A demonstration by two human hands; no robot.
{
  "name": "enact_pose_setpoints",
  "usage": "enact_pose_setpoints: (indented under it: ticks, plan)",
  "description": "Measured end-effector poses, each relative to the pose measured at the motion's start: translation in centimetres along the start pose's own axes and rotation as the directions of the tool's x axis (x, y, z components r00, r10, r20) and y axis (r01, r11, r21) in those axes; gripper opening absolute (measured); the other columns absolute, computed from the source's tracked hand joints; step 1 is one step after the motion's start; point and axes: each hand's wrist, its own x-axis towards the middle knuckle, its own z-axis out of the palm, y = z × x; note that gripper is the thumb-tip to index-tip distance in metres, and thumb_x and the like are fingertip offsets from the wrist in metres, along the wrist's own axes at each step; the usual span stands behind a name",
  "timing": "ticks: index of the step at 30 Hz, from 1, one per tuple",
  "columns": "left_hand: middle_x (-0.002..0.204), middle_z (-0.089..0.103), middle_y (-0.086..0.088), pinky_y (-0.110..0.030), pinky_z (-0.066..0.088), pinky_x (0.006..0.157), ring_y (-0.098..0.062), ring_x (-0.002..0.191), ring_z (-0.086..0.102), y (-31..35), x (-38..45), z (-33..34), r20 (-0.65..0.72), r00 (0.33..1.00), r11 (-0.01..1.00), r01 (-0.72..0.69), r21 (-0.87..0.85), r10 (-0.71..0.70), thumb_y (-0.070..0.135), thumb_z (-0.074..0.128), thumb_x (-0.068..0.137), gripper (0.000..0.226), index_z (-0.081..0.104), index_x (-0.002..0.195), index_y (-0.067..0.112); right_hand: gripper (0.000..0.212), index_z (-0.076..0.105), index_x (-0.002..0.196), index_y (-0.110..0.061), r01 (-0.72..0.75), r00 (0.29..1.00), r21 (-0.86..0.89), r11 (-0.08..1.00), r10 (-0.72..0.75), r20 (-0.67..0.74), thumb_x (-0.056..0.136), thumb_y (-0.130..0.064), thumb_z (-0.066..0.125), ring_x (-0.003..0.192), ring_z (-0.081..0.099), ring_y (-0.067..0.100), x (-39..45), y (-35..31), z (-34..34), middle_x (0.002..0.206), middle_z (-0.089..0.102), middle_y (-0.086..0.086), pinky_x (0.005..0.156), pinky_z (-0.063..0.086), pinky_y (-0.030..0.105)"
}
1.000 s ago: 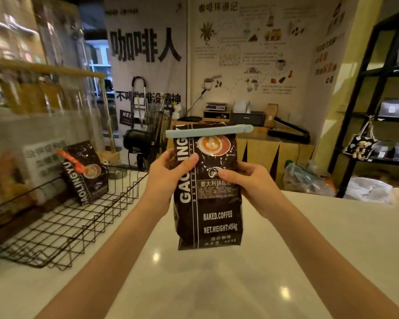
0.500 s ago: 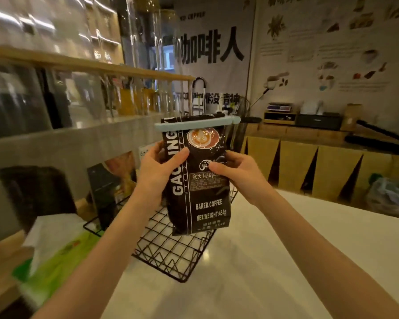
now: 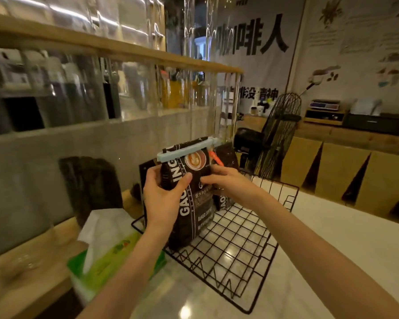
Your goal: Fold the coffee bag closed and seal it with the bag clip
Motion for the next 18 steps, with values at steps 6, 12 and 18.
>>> enact_pose_setpoints:
  ticks: [6,12,18]
  plan:
    - [0.101,0.063,0.003,-0.037,0.054,0.083,-0.013,0.097,0.062,-1.3,-0.3,0.2,-0.123,0.992,0.999,-0.018,0.035,0.022,0.017,0.077,0.067,0.042,0.046,0.086,0.039,0.032,0.054,0.112,-0.018,-0.074,0.997,-0.003,0.997,0.074,-0.002,0.081,-0.02,0.061,0.103,0.056,0.014,1.1,0.0,1.7,0.106,0.062,-0.003,0.096,0.042,0.037]
    - [0.103,0.057,0.006,-0.034,0.051,0.084,-0.013,0.099,0.057,-1.9,0.0,0.1,-0.113,0.993,0.998,0.03,0.061,-0.023,0.019,0.073,0.071,0.045,0.042,0.103,0.027,0.05,0.046,0.129,-0.015,-0.086,0.996,0.021,0.996,0.086,-0.021,0.081,-0.018,0.062,0.099,0.056,0.012,1.3,0.5,2.5,0.123,0.057,0.004,0.075,0.044,0.022]
    - [0.114,0.056,0.002,-0.023,0.046,0.077,-0.012,0.104,0.054,-1.7,-0.2,-0.4,-0.063,0.998,0.987,-0.003,0.16,0.013,0.023,0.073,0.072,0.056,0.041,0.118,0.024,0.054,0.042,0.131,-0.018,-0.098,0.995,-0.021,0.995,0.098,-0.012,0.082,-0.021,0.061,0.106,0.053,0.014,0.6,0.5,2.7,0.122,0.054,-0.002,0.076,0.041,0.019]
